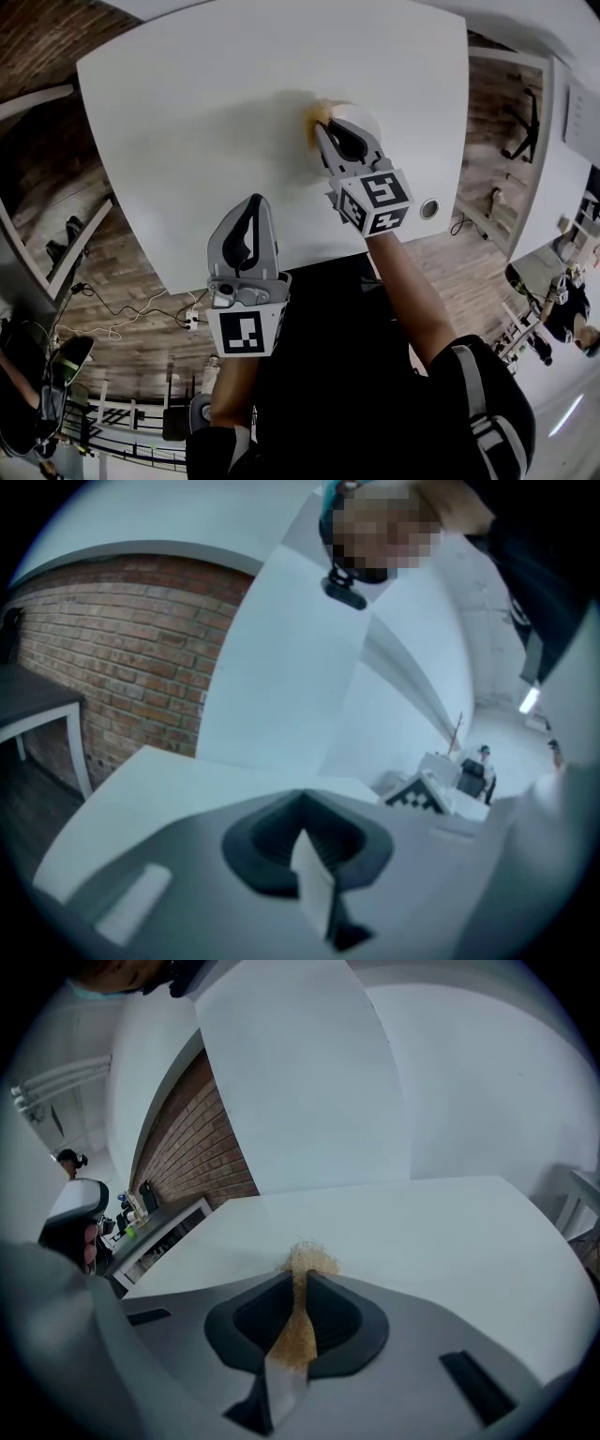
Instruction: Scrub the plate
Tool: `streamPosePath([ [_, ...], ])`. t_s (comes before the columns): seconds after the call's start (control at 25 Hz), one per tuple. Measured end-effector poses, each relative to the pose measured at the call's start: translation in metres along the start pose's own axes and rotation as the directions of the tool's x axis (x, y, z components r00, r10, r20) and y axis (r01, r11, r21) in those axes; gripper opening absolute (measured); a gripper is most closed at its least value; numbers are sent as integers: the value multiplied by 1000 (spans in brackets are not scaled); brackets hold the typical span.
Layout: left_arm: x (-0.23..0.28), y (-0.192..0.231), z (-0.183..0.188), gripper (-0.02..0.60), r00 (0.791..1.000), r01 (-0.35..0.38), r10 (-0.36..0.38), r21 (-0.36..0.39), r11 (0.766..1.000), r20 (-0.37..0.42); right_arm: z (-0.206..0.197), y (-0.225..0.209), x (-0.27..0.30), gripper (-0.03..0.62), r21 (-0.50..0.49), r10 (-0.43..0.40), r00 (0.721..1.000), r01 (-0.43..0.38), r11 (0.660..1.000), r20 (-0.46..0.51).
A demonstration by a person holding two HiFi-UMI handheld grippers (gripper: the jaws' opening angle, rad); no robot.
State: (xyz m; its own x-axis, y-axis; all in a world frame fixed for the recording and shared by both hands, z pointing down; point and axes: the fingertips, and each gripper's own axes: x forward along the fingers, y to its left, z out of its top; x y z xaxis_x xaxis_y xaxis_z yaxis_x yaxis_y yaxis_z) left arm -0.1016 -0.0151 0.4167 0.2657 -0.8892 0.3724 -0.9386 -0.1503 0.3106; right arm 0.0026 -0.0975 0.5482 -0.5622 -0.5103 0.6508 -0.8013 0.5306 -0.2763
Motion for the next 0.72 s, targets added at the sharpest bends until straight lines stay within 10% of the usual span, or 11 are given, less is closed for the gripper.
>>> streamPosePath([
  [0.72, 19, -33, -2, 1, 997, 74, -74, 29, 997, -20, -6, -52, -25, 41, 59, -90, 996, 89, 994, 26],
])
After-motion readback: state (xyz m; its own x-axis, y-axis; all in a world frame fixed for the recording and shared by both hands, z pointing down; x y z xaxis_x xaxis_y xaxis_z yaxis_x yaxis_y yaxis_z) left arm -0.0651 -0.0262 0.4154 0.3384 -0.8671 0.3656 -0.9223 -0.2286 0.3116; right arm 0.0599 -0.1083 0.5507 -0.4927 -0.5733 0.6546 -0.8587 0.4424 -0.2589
